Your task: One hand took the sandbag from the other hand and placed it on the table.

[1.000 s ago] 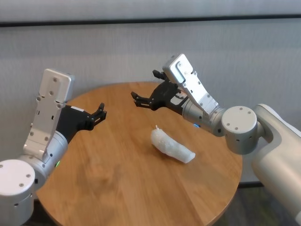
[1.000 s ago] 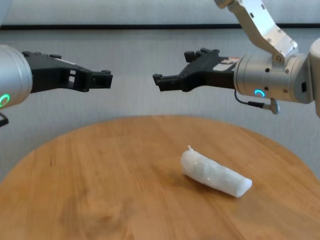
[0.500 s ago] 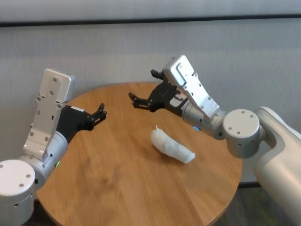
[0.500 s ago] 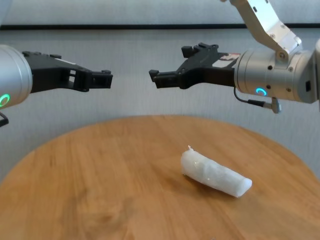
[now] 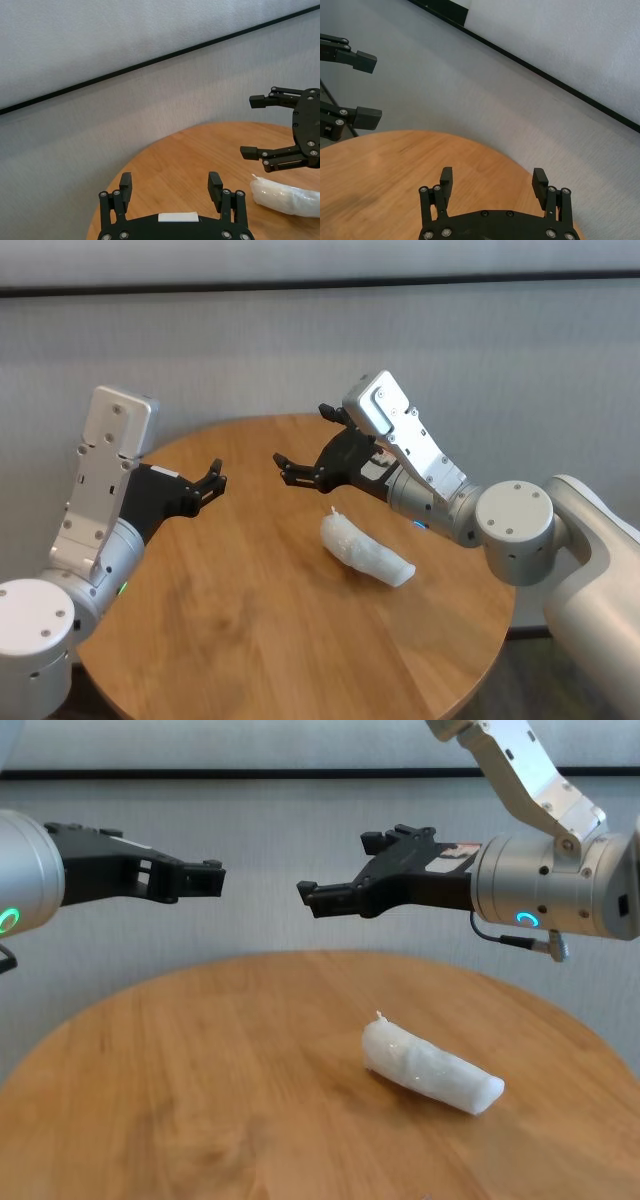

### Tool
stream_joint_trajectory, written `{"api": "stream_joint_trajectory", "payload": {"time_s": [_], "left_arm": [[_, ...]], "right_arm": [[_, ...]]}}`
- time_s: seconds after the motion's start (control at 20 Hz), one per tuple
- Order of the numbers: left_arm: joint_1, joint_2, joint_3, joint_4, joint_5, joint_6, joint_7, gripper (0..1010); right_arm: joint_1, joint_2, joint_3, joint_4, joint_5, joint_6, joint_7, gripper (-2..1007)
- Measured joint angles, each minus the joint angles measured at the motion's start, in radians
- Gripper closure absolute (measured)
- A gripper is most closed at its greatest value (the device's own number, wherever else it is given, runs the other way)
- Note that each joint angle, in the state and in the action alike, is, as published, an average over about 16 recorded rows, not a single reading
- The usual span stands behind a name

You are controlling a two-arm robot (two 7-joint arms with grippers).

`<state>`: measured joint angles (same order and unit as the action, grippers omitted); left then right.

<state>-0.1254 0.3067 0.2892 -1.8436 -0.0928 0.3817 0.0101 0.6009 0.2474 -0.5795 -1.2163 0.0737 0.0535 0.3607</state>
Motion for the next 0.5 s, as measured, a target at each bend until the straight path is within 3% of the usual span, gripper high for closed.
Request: {"api": "stream_joint_trajectory", "payload": {"time_s": [0.5], "left_arm": [[0.000, 0.000, 0.000, 0.000, 0.000, 0.000, 0.000, 10]], "right_arm": [[0.001, 0.000, -0.001, 0.002, 0.001, -0.002, -0.002, 4]]}}
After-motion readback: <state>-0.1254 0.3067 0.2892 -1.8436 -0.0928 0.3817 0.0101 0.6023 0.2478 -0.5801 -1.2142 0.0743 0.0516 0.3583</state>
